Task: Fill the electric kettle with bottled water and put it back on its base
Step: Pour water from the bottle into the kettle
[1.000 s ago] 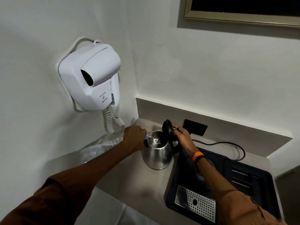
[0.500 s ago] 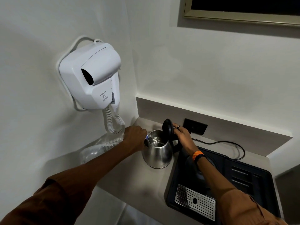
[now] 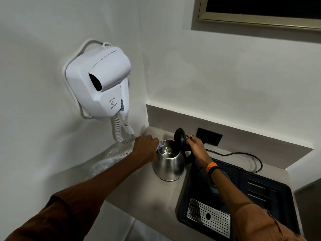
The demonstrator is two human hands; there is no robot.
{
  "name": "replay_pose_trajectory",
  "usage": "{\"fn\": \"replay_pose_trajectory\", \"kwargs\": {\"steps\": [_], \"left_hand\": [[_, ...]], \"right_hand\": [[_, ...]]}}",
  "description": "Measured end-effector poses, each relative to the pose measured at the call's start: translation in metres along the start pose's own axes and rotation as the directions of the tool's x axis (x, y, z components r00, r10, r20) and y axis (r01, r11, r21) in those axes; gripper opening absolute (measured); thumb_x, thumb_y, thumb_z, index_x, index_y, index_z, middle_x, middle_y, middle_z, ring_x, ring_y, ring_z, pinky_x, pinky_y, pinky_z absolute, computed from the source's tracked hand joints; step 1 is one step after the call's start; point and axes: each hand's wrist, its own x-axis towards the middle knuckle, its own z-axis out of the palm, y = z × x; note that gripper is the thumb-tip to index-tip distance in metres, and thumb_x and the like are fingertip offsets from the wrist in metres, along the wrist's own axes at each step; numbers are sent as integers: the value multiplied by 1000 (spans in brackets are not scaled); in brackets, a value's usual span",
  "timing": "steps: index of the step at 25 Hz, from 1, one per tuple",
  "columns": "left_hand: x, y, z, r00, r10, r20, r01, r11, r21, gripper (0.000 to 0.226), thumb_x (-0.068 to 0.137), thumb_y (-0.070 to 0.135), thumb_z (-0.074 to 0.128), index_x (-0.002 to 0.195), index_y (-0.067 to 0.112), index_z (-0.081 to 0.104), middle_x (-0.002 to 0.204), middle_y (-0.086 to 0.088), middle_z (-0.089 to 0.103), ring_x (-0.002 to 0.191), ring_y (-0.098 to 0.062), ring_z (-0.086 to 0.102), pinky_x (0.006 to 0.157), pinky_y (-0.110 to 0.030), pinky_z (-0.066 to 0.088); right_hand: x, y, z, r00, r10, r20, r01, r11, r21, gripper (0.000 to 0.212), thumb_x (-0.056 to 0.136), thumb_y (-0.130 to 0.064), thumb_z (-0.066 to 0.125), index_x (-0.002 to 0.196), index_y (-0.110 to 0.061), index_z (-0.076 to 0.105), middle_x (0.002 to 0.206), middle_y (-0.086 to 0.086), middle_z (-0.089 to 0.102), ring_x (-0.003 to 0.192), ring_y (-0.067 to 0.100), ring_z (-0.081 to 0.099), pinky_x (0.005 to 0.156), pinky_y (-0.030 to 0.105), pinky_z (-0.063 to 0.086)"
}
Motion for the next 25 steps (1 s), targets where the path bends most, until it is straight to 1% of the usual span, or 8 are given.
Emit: {"fn": "replay_pose_trajectory", "kwargs": {"steps": [2, 4, 7, 11, 13, 18, 21, 25], "left_hand": [[0, 1, 3, 999, -12, -52, 8, 997, -73, 47, 77, 54, 70, 107, 18, 62, 100, -2, 69, 85, -23, 69, 70, -31, 48], [-1, 2, 5, 993, -45, -106, 25, 984, -178, 49, 78, 56, 68, 108, 18, 61, 99, -2, 68, 85, -25, 69, 68, -30, 43], [-7, 1, 5, 978, -144, -152, 81, 929, -360, 45, 74, 54, 68, 101, 19, 61, 93, 0, 67, 83, -24, 69, 66, -28, 41], [-33, 2, 17, 866, -405, -295, 158, 780, -605, 34, 66, 37, 79, 87, 16, 62, 82, 2, 65, 71, -25, 66, 59, -30, 49], [-47, 7, 25, 812, -502, -297, 166, 687, -707, 34, 65, 31, 81, 84, 14, 57, 77, 1, 63, 67, -26, 64, 58, -31, 51], [-63, 22, 43, 737, -604, -303, 116, 554, -824, 28, 69, 32, 73, 81, 19, 51, 75, 5, 57, 64, -16, 56, 61, -24, 45], [-66, 18, 51, 688, -676, -265, 117, 463, -878, 27, 71, 38, 68, 83, 25, 48, 78, 5, 54, 67, -9, 50, 66, -17, 38], [-69, 17, 58, 681, -654, -330, 55, 495, -867, 26, 73, 38, 70, 90, 26, 54, 89, 5, 50, 84, -10, 46, 77, -19, 40]], "right_hand": [[0, 0, 0, 1000, 1, 2, -1, 1000, -9, 32, 104, -17, 47, 127, -27, 69, 127, 6, 72, 117, 21, 68, 99, 34, 55], [1, 0, -1, 1000, 3, -3, -3, 1000, -8, 32, 104, -16, 48, 128, -24, 69, 127, 5, 72, 118, 21, 68, 96, 29, 56], [2, 2, -1, 1000, 7, -1, -7, 1000, -11, 32, 104, -16, 49, 130, -20, 69, 130, 8, 71, 120, 24, 67, 102, 39, 55], [5, 7, -3, 1000, 8, -10, -8, 1000, -10, 32, 105, -17, 48, 129, -18, 69, 128, 7, 72, 118, 21, 68, 107, 44, 54], [6, 9, -3, 1000, 11, -16, -11, 1000, -16, 32, 105, -19, 49, 130, -16, 68, 129, 9, 72, 119, 24, 68, 108, 47, 52], [5, 10, -2, 999, 26, -21, -27, 999, -38, 31, 105, -24, 49, 128, -16, 69, 126, 9, 72, 120, 28, 66, 108, 47, 52], [3, 8, -1, 1000, 25, -20, -26, 999, -44, 29, 105, -25, 49, 124, -21, 71, 116, 0, 74, 112, 19, 70, 104, 42, 54], [4, 9, -2, 999, 22, -29, -23, 999, -41, 31, 105, -26, 50, 129, -19, 69, 126, 10, 73, 119, 28, 68, 107, 49, 53]]}}
